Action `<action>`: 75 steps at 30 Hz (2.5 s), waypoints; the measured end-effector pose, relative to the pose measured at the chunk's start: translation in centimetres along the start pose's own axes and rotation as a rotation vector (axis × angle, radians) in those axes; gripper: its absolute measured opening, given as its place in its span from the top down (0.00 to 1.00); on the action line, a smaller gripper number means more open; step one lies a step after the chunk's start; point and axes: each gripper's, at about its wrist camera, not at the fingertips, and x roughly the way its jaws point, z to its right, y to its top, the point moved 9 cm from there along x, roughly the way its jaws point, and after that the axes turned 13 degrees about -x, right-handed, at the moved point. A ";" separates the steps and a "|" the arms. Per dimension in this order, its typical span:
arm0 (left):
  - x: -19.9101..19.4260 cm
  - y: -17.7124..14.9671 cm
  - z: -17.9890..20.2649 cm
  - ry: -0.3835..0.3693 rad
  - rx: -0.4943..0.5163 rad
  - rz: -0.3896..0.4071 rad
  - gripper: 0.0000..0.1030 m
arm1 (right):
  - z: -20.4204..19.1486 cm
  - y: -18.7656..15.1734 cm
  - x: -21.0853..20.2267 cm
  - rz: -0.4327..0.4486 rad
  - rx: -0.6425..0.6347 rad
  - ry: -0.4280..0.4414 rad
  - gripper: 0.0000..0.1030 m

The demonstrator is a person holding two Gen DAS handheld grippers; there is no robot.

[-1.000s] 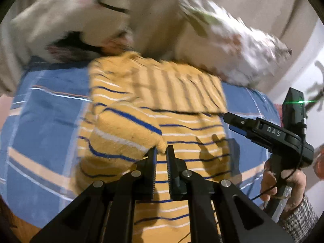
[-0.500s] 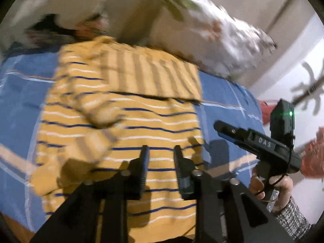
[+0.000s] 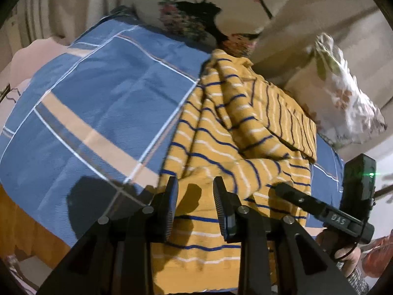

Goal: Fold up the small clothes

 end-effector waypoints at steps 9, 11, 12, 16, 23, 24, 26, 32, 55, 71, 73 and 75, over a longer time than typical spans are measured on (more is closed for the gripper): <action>0.7 1.0 -0.1 -0.033 0.002 -0.017 0.73 | -0.7 1.6 3.7 0.010 0.084 0.009 0.56; 1.2 1.6 0.5 -0.045 0.012 -0.024 0.73 | -1.1 2.1 4.1 -0.036 0.022 -0.024 0.92; 1.3 1.9 0.7 -0.048 0.018 -0.022 0.73 | -1.2 2.5 3.8 -0.052 -0.031 -0.064 0.93; 1.9 3.7 2.0 -0.066 0.047 -0.004 0.73 | -1.7 5.1 0.1 -0.054 -0.299 -0.247 0.93; 4.3 6.4 2.4 -0.061 0.067 -0.009 0.72 | 9.6 8.9 -6.8 -0.148 -0.313 -0.719 0.77; 4.7 6.6 2.5 -0.062 0.071 -0.014 0.72 | 10.7 9.1 -7.5 -0.144 -0.272 -0.747 0.77; 5.6 7.1 2.6 -0.057 0.090 -0.017 0.71 | 11.8 9.7 -9.3 -0.066 -0.145 -0.700 0.76; 9.9 9.4 2.8 -0.047 0.101 -0.034 0.68 | 5.8 14.8 -5.1 0.077 -0.155 -0.419 0.59; 10.3 9.3 0.3 -0.127 0.038 -0.081 0.68 | -1.9 27.7 14.8 0.067 -0.510 -0.587 0.95; 7.6 9.6 -0.9 0.114 0.197 0.048 0.67 | -0.2 25.5 10.1 0.019 -0.383 -0.495 0.69; 7.5 9.7 -0.9 0.127 0.211 0.055 0.67 | 0.4 24.3 11.1 -0.021 -0.341 -0.469 0.69; 7.9 9.8 -0.7 0.140 0.219 0.058 0.67 | 0.9 23.9 12.9 -0.052 -0.316 -0.473 0.69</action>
